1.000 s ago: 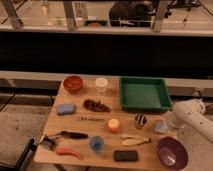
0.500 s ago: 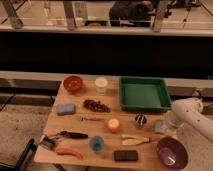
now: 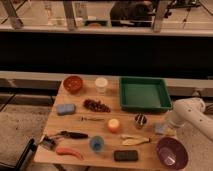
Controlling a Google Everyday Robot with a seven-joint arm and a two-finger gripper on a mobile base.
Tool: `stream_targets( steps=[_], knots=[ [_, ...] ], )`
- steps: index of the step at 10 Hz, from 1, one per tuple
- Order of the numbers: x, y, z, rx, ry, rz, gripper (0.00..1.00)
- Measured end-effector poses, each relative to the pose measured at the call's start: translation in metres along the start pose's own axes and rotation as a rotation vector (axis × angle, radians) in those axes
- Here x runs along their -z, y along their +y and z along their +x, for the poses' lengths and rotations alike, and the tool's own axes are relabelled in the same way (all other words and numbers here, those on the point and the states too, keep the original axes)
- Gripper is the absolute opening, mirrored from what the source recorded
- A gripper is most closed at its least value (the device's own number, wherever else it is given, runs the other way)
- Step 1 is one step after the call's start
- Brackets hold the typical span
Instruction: Place towel in tray
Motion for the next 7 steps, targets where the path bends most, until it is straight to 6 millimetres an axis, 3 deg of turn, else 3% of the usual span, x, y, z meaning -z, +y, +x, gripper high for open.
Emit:
stream_targets(
  steps=[2,5,7],
  knots=[
    [0.000,0.000,0.001,0.002,0.001,-0.002,0.31],
    [0.002,-0.001,-0.001,0.009,0.004,-0.002,0.06],
    [0.012,0.000,-0.003,0.010,-0.006,0.030,0.01]
  ],
)
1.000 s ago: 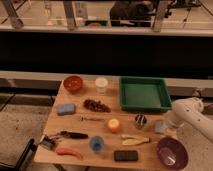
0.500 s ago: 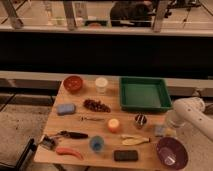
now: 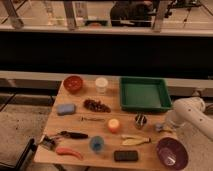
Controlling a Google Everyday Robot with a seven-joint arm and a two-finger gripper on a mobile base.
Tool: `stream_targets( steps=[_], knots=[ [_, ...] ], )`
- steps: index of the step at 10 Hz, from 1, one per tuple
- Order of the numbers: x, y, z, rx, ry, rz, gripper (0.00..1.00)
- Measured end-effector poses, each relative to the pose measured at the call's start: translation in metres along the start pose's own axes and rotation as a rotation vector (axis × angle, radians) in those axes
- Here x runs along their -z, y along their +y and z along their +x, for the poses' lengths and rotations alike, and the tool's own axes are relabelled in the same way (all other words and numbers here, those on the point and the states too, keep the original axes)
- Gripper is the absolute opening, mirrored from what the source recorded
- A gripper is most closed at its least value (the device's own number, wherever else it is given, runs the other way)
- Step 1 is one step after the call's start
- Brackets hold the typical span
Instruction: Place towel in tray
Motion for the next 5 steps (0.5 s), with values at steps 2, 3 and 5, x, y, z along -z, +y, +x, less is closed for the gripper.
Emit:
stream_targets(
  steps=[2,3,5],
  knots=[
    [0.027,-0.001,-0.006,-0.003,-0.004,0.056,0.01],
    [0.042,-0.001,-0.011,-0.002,-0.008,0.082,0.01],
    [0.064,-0.004,-0.019,0.009,-0.010,0.123,0.01]
  ],
)
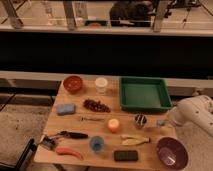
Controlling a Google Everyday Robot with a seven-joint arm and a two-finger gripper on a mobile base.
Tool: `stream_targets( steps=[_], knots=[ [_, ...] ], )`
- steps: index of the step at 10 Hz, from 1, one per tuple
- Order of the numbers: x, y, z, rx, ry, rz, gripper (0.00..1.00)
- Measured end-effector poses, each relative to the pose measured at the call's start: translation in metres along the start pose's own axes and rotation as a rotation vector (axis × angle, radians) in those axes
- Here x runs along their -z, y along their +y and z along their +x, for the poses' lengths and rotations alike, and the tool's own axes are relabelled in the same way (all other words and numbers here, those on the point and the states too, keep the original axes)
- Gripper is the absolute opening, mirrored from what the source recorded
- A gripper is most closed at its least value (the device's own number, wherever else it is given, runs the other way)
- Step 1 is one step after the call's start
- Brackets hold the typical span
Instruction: Place towel in tray
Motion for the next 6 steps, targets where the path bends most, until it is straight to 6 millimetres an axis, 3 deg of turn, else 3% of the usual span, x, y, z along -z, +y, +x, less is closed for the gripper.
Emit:
stream_targets(
  steps=[3,6],
  knots=[
    [0.013,-0.018,-0.018,0.033,-0.005,0.047,0.01],
    [0.049,-0.051,-0.064,0.106,-0.005,0.116,0.01]
  ],
)
